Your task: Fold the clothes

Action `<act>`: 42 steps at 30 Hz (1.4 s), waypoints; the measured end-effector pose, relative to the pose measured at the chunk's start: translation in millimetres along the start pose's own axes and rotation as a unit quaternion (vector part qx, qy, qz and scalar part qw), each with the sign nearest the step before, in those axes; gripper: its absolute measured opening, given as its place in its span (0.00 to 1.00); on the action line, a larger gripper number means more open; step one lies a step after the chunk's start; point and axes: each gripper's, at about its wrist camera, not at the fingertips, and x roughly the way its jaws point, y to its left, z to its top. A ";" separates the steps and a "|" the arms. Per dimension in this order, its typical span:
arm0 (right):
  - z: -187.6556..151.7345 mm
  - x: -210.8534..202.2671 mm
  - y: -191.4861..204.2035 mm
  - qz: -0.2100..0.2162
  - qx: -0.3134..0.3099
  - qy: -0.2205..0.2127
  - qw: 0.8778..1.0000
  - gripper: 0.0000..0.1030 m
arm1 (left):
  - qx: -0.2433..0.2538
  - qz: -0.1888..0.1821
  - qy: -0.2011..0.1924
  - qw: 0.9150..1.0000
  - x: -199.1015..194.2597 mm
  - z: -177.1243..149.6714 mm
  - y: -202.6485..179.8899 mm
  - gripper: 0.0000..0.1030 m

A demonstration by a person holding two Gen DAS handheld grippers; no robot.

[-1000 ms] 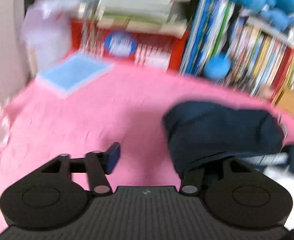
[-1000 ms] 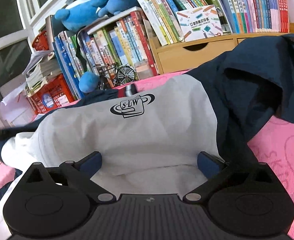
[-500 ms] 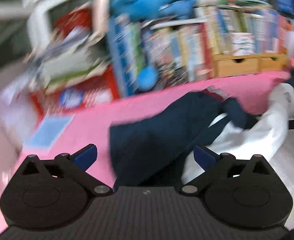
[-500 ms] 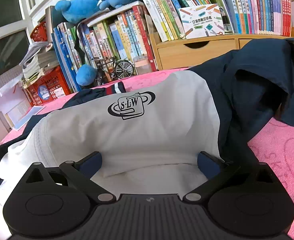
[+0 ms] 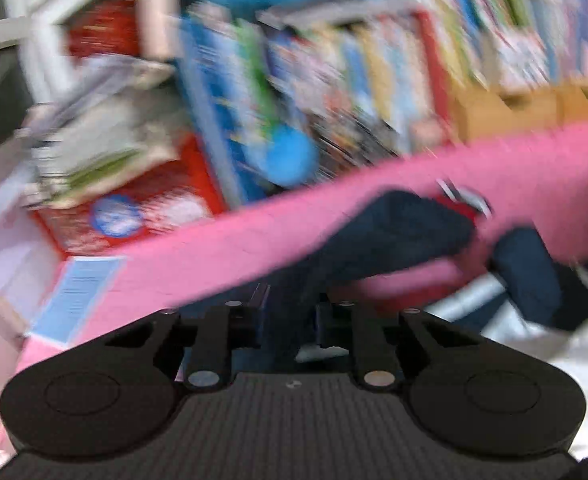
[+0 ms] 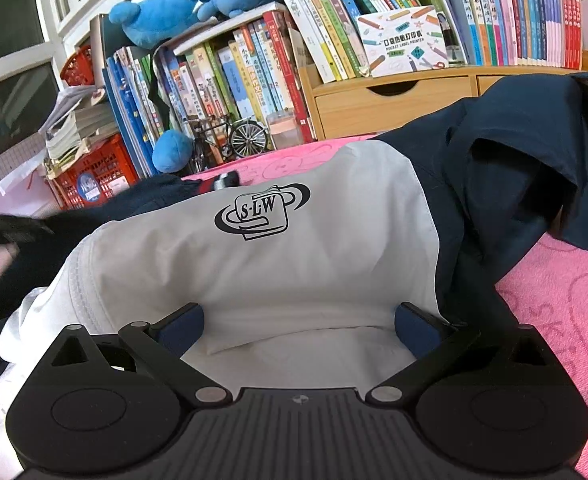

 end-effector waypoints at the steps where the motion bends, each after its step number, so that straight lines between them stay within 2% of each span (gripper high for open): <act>1: 0.0 0.0 -0.1 0.000 0.000 0.000 1.000 1.00 | -0.014 0.009 -0.004 1.000 -9.4 0.4 17.0 0.20; 5: 0.1 0.1 -0.4 0.001 0.002 0.000 1.000 1.00 | -0.046 0.063 -0.001 0.997 -35.4 -13.1 75.2 0.22; 8: 0.2 0.3 -0.5 0.001 0.001 0.000 1.000 1.00 | -0.074 0.094 0.033 0.992 -35.8 -40.0 108.8 0.22; 12: 0.4 0.2 -0.5 0.000 0.000 0.000 1.000 1.00 | -0.105 0.120 0.080 0.984 -30.1 -81.1 134.5 0.22; 16: 0.3 0.3 -0.6 -0.002 -0.002 0.001 1.000 1.00 | -0.106 0.119 0.106 0.982 -35.5 -110.0 130.7 0.22; 17: 0.2 0.4 -0.8 -0.002 -0.003 0.001 1.000 1.00 | -0.109 0.109 0.101 0.983 -40.6 -112.5 128.7 0.23; 19: 0.2 0.6 -0.1 -0.003 -0.004 0.002 1.000 1.00 | -0.110 0.066 0.065 0.990 -55.5 -102.9 120.8 0.36; 21: 0.2 0.9 0.6 -0.005 -0.006 0.002 1.000 1.00 | -0.081 0.036 0.024 0.996 -70.6 -82.9 104.2 0.72; 24: 0.0 1.0 1.3 -0.006 -0.008 0.003 1.000 1.00 | 0.011 0.008 -0.034 0.999 -77.5 -52.8 62.2 0.97; 25: -0.1 1.0 1.3 -0.006 -0.008 0.003 1.000 1.00 | 0.049 0.005 -0.047 0.998 -73.6 -44.9 45.7 1.00; 27: -0.1 0.9 1.1 -0.006 -0.008 0.003 1.000 1.00 | 0.111 0.012 -0.055 0.992 -53.5 -32.7 16.4 1.00; 31: 0.1 1.0 1.1 -0.006 -0.008 0.003 1.000 1.00 | 0.182 0.015 -0.035 0.983 2.8 -20.3 -40.6 1.00; 32: 0.1 1.0 1.1 -0.006 -0.008 0.003 1.000 1.00 | 0.190 0.022 -0.025 0.981 16.9 -19.4 -48.1 0.98; 34: 0.1 1.0 1.0 -0.005 -0.007 0.003 1.000 1.00 | 0.189 0.034 0.001 0.981 43.0 -18.0 -54.6 0.70; 35: 0.0 0.9 0.9 -0.005 -0.007 0.003 1.000 1.00 | 0.167 0.025 0.015 0.986 50.9 -15.8 -49.1 0.34; 36: 0.1 0.9 0.8 -0.005 -0.007 0.003 1.000 1.00 | 0.138 0.010 0.029 0.990 55.9 -13.8 -40.4 0.16; 38: 0.4 1.0 0.7 -0.005 -0.006 0.003 1.000 1.00 | 0.074 -0.015 0.036 0.997 55.6 -8.2 -15.7 0.13; 39: 0.5 1.0 0.6 -0.004 -0.006 0.003 1.000 1.00 | 0.052 -0.012 0.033 0.998 51.4 -5.6 -1.8 0.13; 42: 0.6 1.1 0.1 -0.003 -0.005 0.003 1.000 1.00 | 0.010 0.028 0.013 0.999 33.4 1.5 42.6 0.13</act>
